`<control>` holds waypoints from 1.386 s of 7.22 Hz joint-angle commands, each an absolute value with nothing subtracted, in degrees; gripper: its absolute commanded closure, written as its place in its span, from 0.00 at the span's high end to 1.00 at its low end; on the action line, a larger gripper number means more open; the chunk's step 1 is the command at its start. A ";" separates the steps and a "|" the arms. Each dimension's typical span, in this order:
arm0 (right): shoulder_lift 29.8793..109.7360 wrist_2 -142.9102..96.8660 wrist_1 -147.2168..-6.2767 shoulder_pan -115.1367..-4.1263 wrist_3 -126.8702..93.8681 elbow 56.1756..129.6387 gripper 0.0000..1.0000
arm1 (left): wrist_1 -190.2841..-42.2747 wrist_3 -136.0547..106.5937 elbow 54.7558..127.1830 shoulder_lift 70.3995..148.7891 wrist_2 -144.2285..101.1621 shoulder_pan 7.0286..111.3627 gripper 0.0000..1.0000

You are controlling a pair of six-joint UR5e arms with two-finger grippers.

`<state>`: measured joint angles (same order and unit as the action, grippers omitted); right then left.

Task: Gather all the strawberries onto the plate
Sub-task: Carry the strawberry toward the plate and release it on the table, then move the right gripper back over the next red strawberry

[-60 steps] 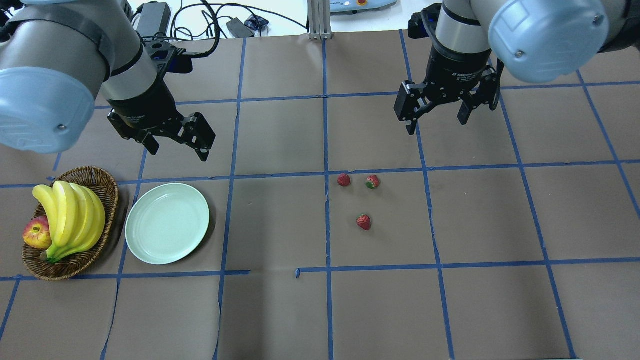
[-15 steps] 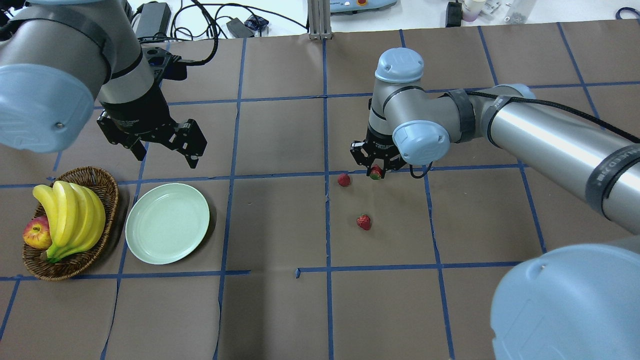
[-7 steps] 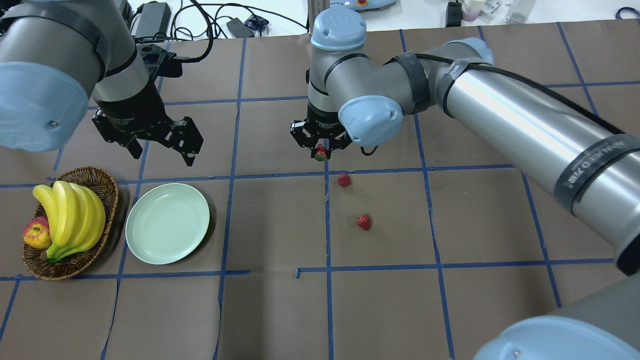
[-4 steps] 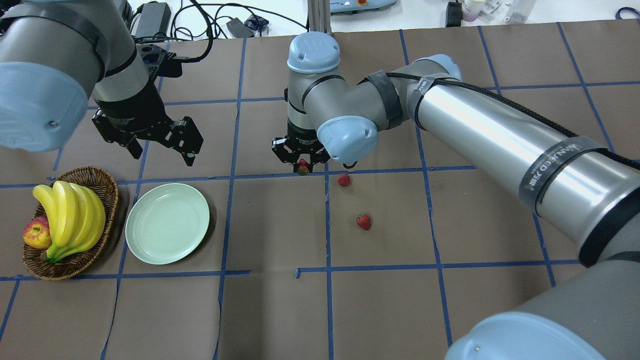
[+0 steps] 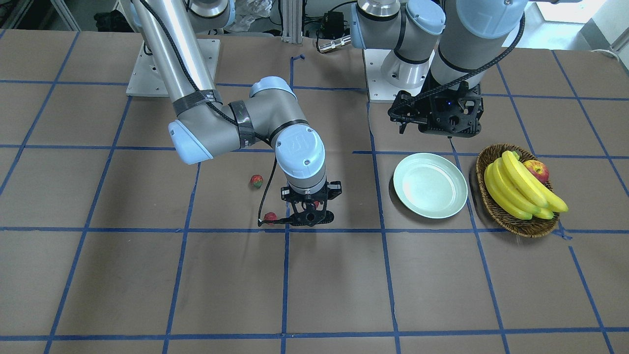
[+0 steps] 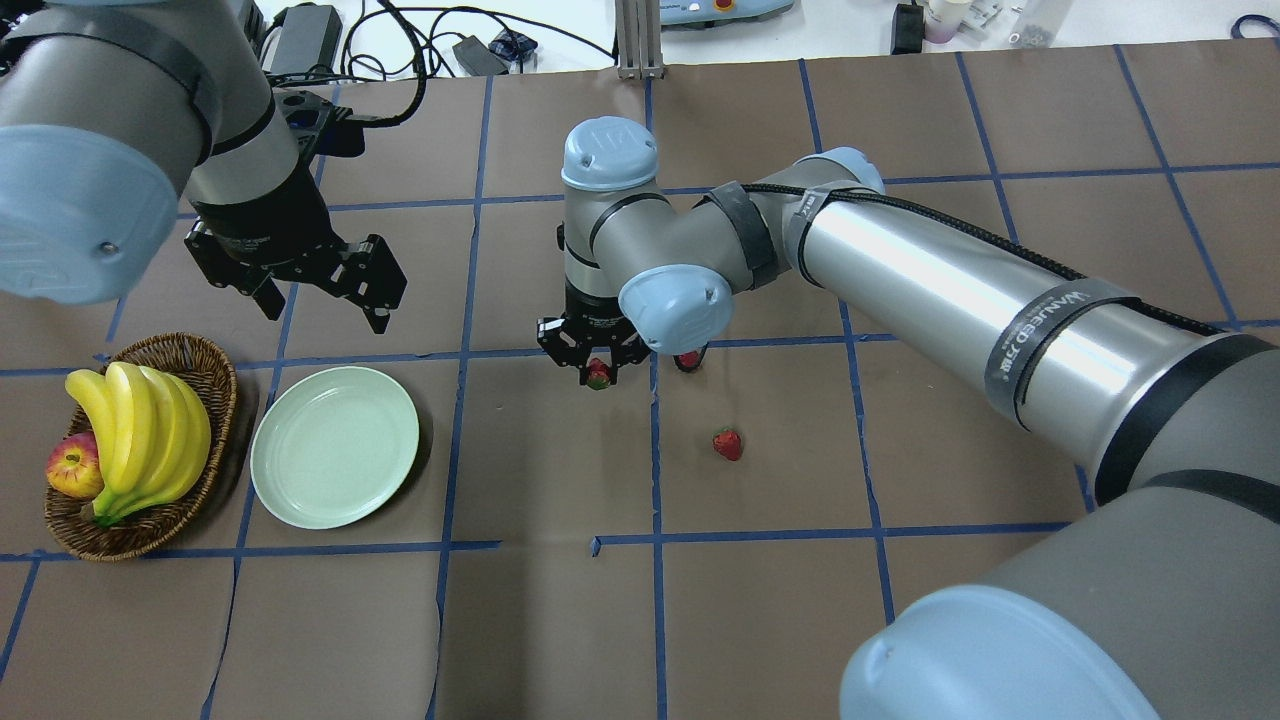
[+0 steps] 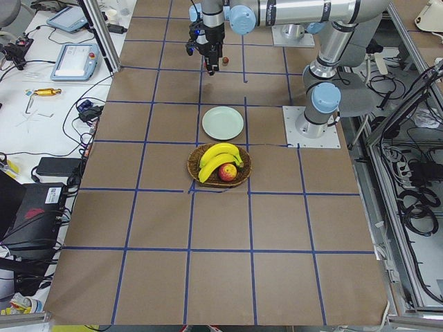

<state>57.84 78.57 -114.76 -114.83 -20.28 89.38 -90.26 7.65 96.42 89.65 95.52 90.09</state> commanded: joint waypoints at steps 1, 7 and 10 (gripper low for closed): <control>56.69 78.40 -114.96 -114.79 -19.78 90.00 0.54 | -90.26 7.65 96.50 89.74 95.54 90.17 1.00; 65.46 83.53 -110.34 -113.12 -15.24 89.12 1.00 | -90.18 7.82 96.33 89.56 95.80 90.09 1.00; 65.57 88.86 -107.93 -107.41 -4.15 90.17 1.00 | -90.26 7.73 96.42 89.65 95.80 90.26 1.00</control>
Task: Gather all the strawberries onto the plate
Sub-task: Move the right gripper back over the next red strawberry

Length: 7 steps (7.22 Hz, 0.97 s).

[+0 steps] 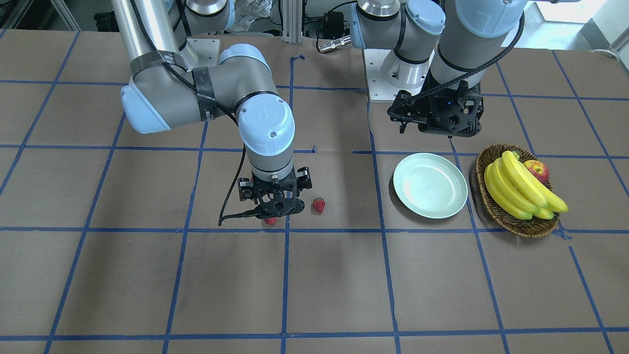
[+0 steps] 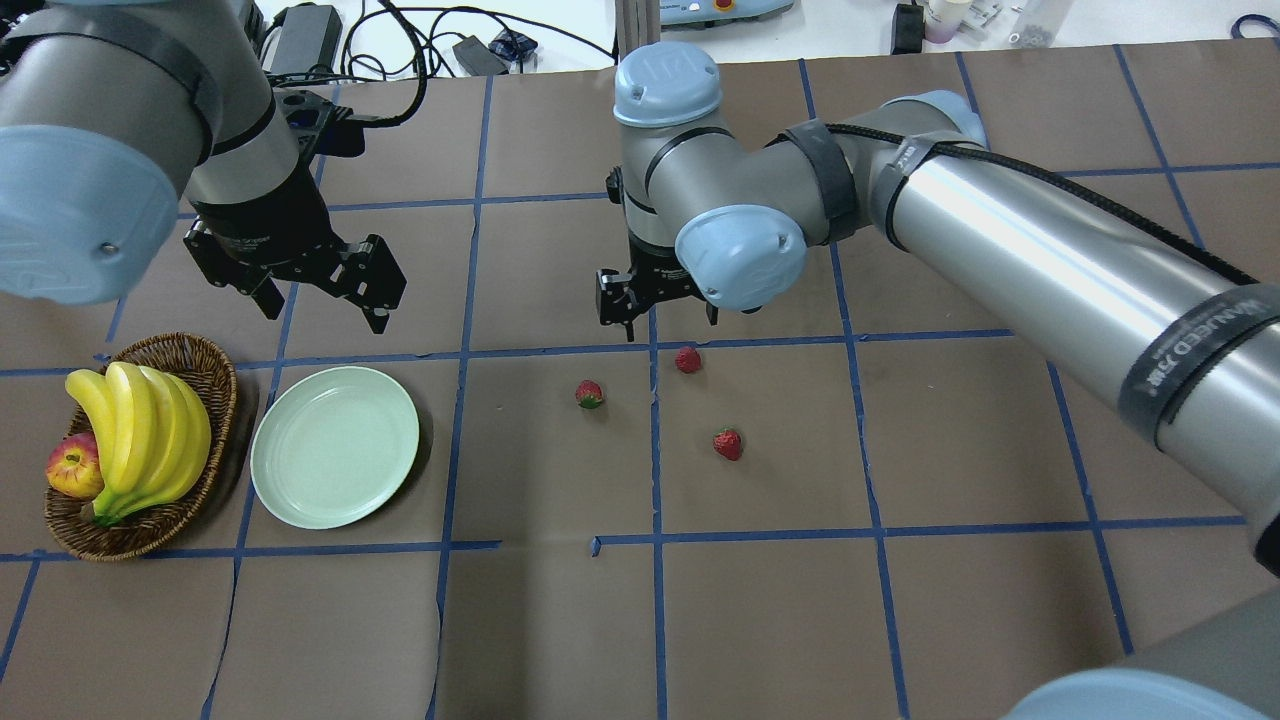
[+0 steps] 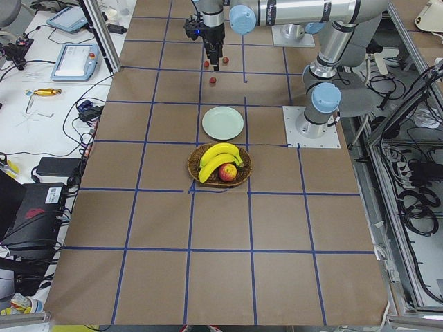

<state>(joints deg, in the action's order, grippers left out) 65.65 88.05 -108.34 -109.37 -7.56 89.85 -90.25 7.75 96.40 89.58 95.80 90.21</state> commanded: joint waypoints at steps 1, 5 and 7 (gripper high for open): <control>64.87 88.42 -107.84 -107.32 -3.17 90.78 1.00 | -90.26 7.65 96.50 89.65 95.80 90.35 1.00; 60.92 87.98 -111.51 -107.31 -2.29 92.72 1.00 | -89.65 5.55 98.43 89.91 95.54 91.05 1.00; 59.16 87.89 -113.71 -107.31 -2.29 92.81 1.00 | -89.56 5.54 98.53 89.91 95.54 91.05 1.00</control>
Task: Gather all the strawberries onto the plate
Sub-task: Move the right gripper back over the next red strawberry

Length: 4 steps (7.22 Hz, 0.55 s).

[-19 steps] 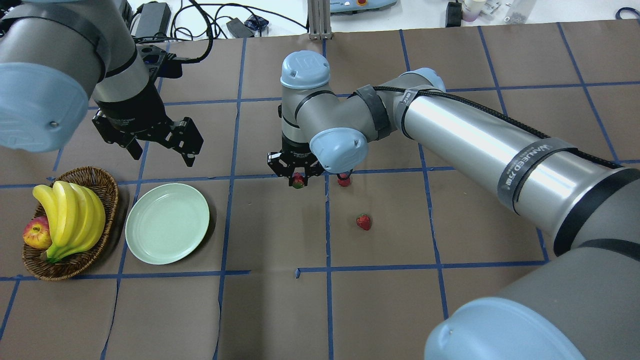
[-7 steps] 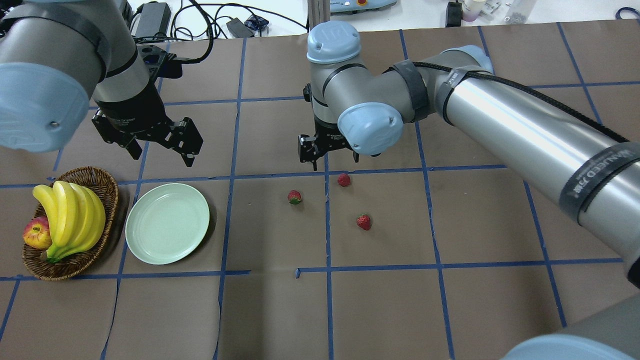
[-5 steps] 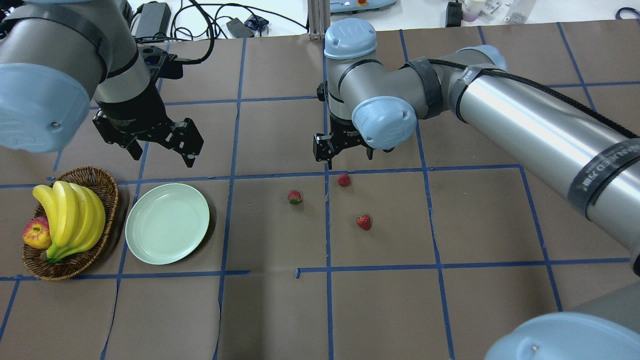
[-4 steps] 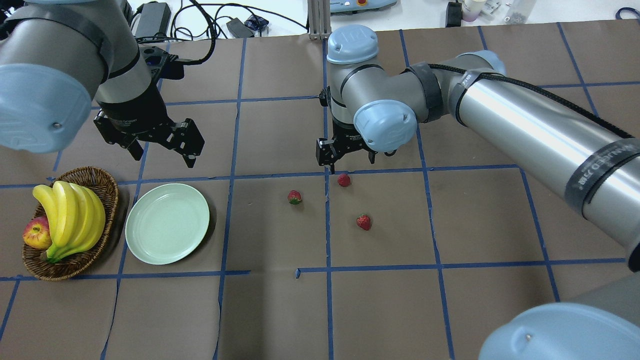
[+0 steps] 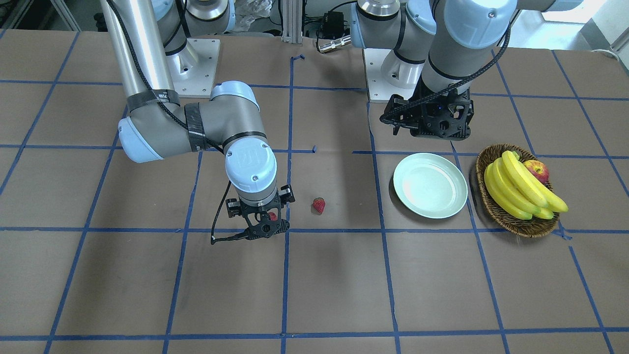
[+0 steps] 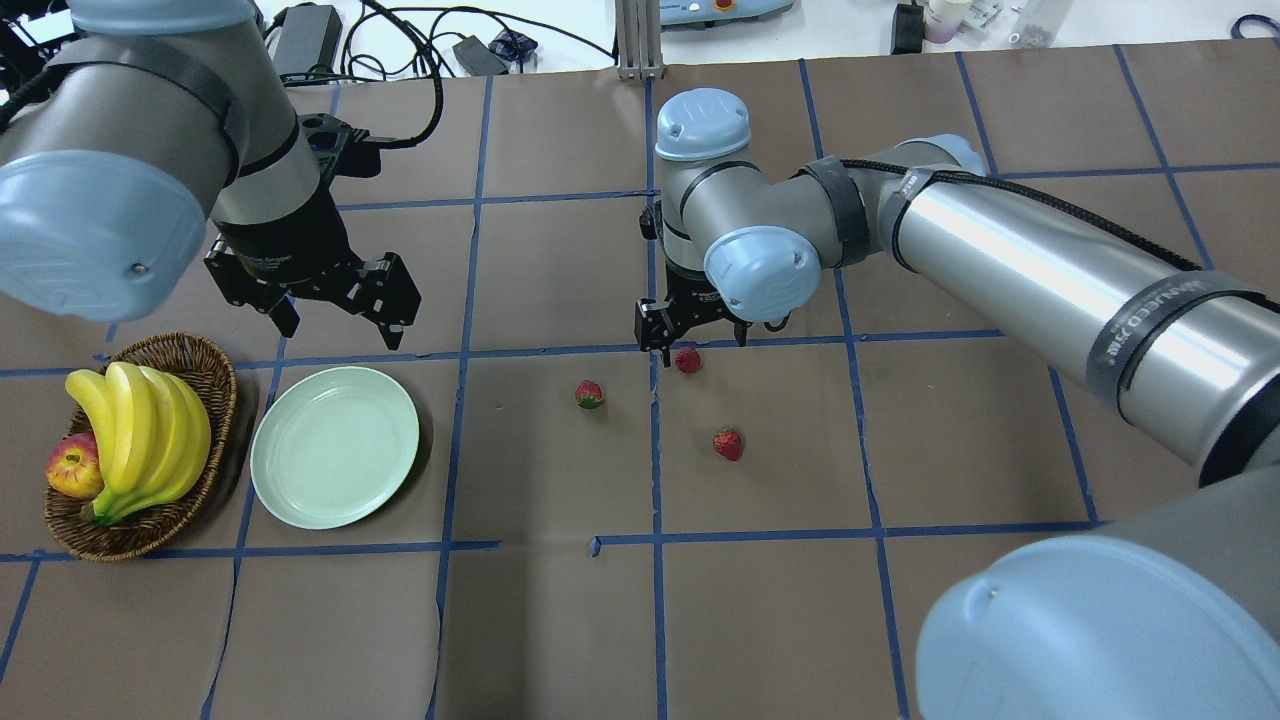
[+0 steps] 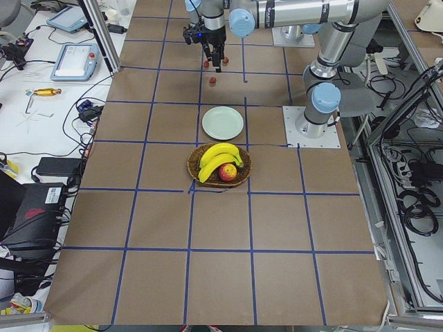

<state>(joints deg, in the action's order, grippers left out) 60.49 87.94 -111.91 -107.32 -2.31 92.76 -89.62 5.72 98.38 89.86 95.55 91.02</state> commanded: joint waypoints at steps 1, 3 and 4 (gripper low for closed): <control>58.54 87.89 -114.86 -107.31 -2.20 92.73 1.00 | -89.47 5.54 98.53 89.83 95.54 91.05 1.00; 57.75 87.89 -115.13 -107.31 -2.20 92.72 0.97 | -89.56 5.54 98.61 89.82 95.54 91.05 1.00; 57.57 87.72 -115.31 -107.40 -2.20 92.81 0.95 | -89.56 5.54 98.61 89.91 95.54 91.05 1.00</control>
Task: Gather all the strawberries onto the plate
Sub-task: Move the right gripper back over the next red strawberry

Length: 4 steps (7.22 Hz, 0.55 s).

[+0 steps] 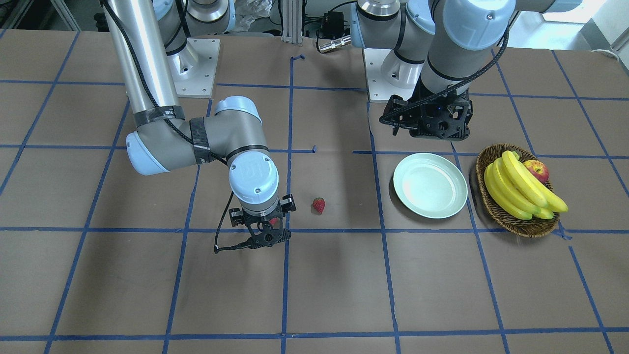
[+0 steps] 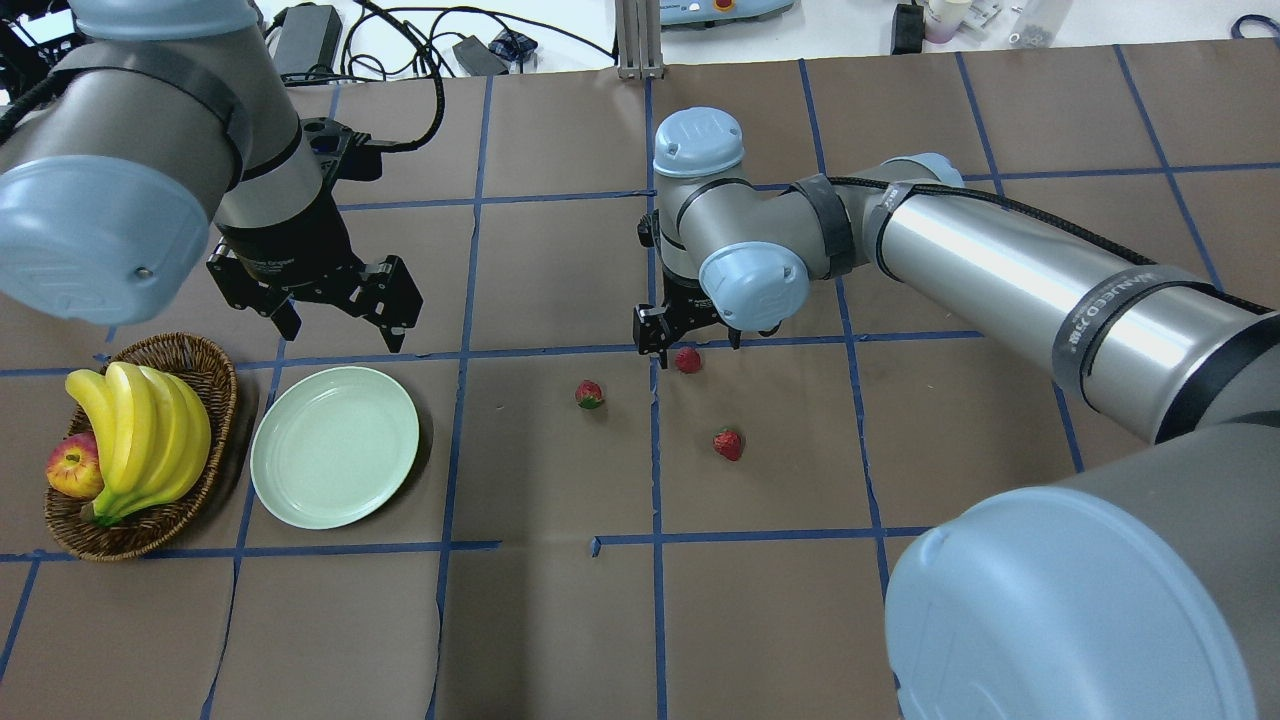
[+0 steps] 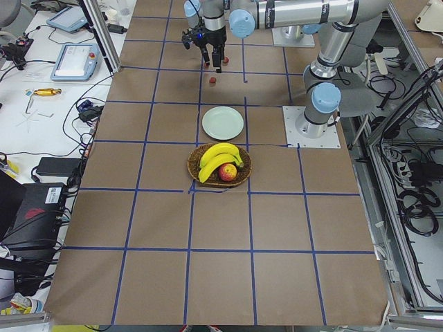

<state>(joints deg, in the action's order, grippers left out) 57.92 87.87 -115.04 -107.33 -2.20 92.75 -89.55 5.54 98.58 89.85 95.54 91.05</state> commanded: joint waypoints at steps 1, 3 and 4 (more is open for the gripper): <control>57.05 86.58 -115.40 -107.40 -2.20 92.73 0.84 | -89.56 5.54 98.61 89.91 95.54 91.05 1.00; 56.95 86.22 -115.40 -107.40 -2.29 92.81 0.72 | -89.56 5.54 98.70 89.91 95.54 91.05 1.00; 57.04 86.22 -115.40 -107.40 -2.29 92.81 0.61 | -89.56 5.54 99.05 89.91 95.54 91.05 1.00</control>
<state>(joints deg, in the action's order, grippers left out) 57.03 86.29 -115.39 -107.40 -2.27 92.78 -89.56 5.54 98.76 89.91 95.54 91.06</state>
